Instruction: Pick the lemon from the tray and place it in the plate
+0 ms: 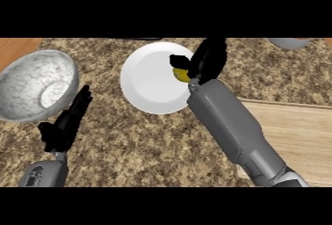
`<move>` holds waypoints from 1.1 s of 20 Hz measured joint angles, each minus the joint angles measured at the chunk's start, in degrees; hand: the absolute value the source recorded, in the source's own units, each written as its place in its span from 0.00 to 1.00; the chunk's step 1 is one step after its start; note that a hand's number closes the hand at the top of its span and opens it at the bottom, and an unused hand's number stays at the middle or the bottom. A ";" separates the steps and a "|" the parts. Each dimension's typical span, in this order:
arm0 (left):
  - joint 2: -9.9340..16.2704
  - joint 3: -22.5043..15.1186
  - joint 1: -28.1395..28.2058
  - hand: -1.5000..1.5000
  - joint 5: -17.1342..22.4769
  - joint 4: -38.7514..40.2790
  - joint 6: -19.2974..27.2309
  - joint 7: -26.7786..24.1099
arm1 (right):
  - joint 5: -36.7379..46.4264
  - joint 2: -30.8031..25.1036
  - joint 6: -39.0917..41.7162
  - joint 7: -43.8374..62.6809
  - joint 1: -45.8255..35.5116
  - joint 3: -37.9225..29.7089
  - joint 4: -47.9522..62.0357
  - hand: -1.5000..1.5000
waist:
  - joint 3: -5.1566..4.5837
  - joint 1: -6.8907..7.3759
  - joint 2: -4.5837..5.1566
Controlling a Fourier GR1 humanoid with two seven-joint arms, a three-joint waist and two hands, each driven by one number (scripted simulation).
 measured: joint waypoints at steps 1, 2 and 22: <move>0.27 0.26 0.28 0.50 0.12 0.12 -0.14 -0.05 | -0.40 0.02 -2.36 0.03 1.08 0.19 -0.81 0.00 | 0.00 -0.29 -0.12; 0.38 0.26 0.85 0.50 0.00 0.11 -0.17 -0.33 | -0.95 0.03 -4.61 -0.11 2.08 0.23 -1.83 0.00 | 0.02 -0.56 -0.22; 0.85 2.60 4.97 0.50 0.38 -2.15 0.12 -0.85 | -13.71 -8.76 -18.79 -17.78 41.59 16.59 -37.29 0.00 | -0.01 -4.48 -0.96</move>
